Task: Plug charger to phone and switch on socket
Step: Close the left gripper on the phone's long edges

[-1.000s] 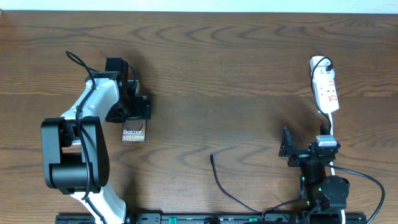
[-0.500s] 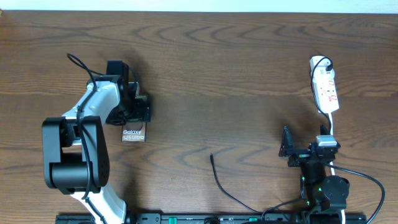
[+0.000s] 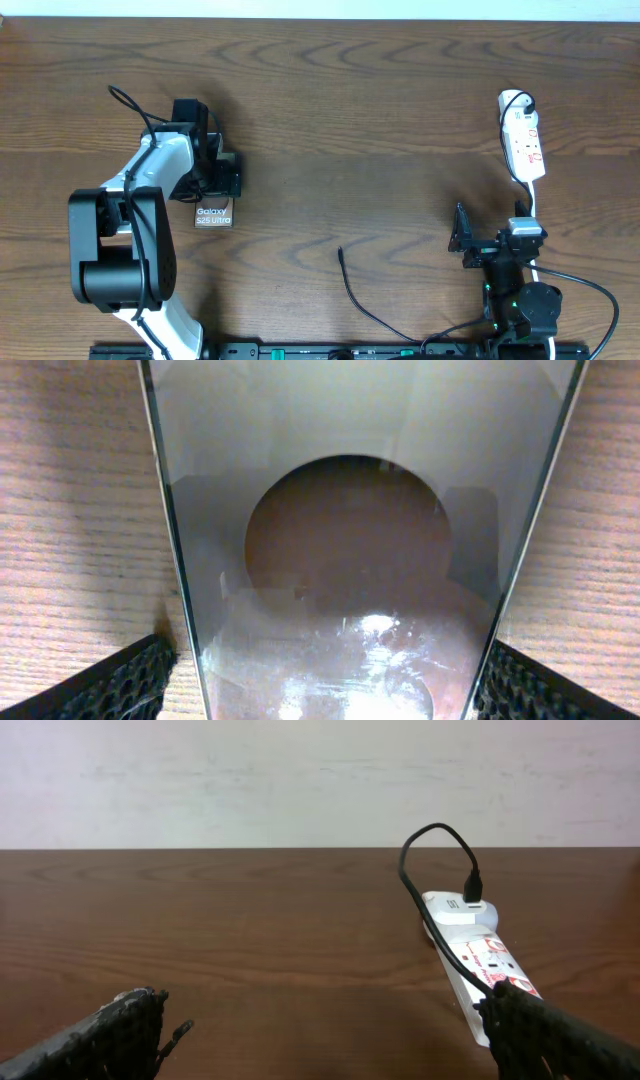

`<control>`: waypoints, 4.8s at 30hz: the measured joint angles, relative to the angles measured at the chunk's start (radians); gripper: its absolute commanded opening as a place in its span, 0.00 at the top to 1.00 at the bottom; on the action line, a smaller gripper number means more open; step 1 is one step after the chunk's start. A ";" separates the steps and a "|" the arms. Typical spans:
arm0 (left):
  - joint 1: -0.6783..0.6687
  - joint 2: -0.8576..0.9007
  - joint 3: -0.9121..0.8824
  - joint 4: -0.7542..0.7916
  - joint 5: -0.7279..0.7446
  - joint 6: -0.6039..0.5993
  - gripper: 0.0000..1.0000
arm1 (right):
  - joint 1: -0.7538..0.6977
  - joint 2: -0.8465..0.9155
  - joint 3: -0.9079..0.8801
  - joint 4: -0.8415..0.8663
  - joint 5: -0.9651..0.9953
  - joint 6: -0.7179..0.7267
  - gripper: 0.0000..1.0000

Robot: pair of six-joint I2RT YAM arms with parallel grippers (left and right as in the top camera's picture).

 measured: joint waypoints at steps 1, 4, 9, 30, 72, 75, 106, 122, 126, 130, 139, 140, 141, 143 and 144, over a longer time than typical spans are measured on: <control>0.000 0.000 -0.001 0.003 -0.002 0.000 0.06 | 0.000 0.000 0.000 0.000 0.000 0.000 0.01; 0.000 -0.001 -0.004 0.018 -0.007 0.001 0.06 | 0.000 0.000 0.000 0.000 0.000 0.000 0.01; 0.000 -0.007 -0.014 0.032 -0.009 0.011 0.06 | 0.000 0.000 0.000 0.000 0.000 0.000 0.01; -0.049 -0.008 -0.015 0.032 -0.016 0.027 0.06 | 0.000 0.000 0.000 0.000 0.000 0.000 0.01; -0.052 -0.031 -0.052 0.074 -0.014 0.026 0.11 | 0.000 0.000 0.000 0.000 0.000 0.000 0.01; -0.052 -0.031 -0.052 0.073 -0.014 0.026 0.11 | 0.000 0.000 0.000 0.000 0.000 0.000 0.01; -0.053 -0.033 -0.053 0.075 -0.014 0.026 0.25 | 0.000 0.000 0.000 0.000 0.000 0.000 0.01; -0.053 -0.033 -0.053 0.075 -0.014 0.026 0.66 | 0.000 0.000 0.000 0.000 0.000 0.000 0.01; -0.053 -0.033 -0.053 0.075 -0.014 0.026 0.81 | 0.000 0.000 0.000 0.000 0.000 0.000 0.01; -0.053 -0.033 -0.053 0.075 -0.014 0.026 0.92 | 0.000 0.000 0.000 0.000 0.000 0.000 0.01; -0.053 -0.033 -0.053 0.075 -0.014 0.026 0.93 | 0.000 0.000 0.000 0.000 0.000 0.000 0.01; -0.052 -0.033 -0.053 0.075 -0.014 0.026 0.92 | 0.000 0.000 0.000 0.000 0.000 0.000 0.01; -0.053 -0.033 -0.053 0.075 -0.014 0.026 0.92 | 0.000 0.000 0.000 0.000 0.000 0.000 0.01; -0.053 -0.033 -0.053 0.075 -0.014 0.026 0.93 | 0.000 0.000 0.000 0.000 0.000 0.000 0.01; -0.053 -0.033 -0.053 0.075 -0.014 0.025 0.93 | 0.000 0.000 0.000 0.000 0.000 0.000 0.01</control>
